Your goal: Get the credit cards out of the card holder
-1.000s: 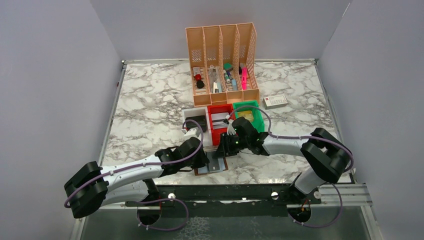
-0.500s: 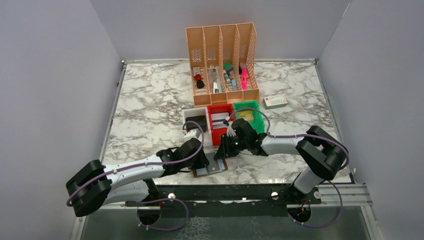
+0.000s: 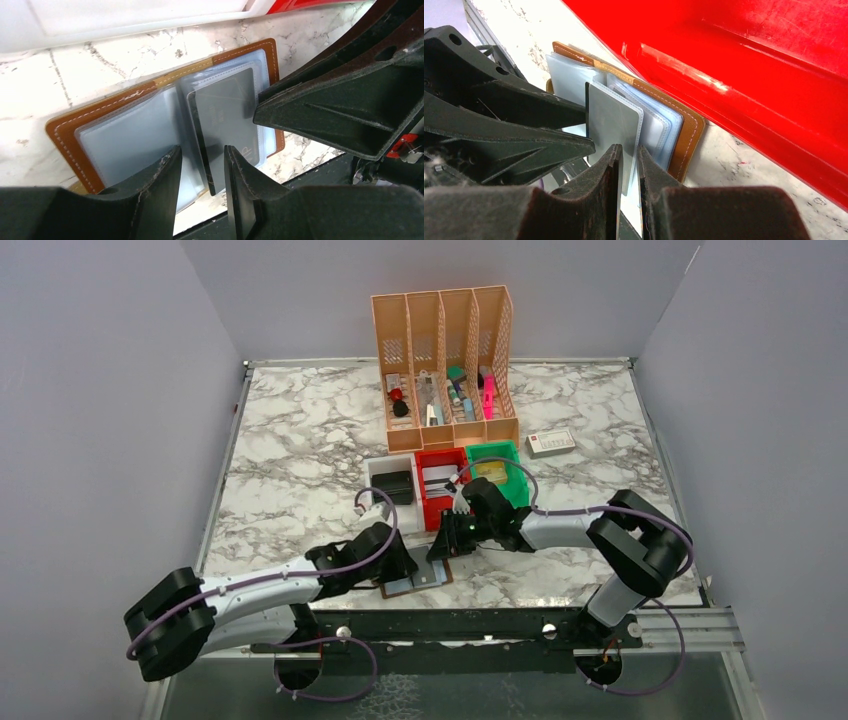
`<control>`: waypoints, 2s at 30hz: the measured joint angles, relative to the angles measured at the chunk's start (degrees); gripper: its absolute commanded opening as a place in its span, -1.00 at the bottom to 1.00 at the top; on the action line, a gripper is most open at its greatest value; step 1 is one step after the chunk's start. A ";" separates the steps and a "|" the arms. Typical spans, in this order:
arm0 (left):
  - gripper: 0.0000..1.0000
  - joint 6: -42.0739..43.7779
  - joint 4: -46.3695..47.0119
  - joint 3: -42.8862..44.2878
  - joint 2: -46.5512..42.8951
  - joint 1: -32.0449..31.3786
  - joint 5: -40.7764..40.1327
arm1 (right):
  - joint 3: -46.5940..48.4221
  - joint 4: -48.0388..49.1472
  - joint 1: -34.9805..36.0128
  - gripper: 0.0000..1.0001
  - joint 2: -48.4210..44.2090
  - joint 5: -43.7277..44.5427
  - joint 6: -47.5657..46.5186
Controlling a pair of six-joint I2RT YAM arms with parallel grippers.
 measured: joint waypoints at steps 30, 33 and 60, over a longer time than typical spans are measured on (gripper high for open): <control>-0.84 -7.28 15.61 -14.27 -9.90 6.88 3.82 | 1.27 0.37 0.00 -0.57 1.81 -0.37 0.24; -0.76 -7.37 15.91 -14.32 -9.90 7.10 4.26 | 1.27 0.59 0.00 -0.57 1.92 -0.48 0.24; -0.85 -9.57 19.78 -17.20 -11.41 7.19 6.58 | 1.27 0.76 0.00 -0.57 2.03 -0.61 0.35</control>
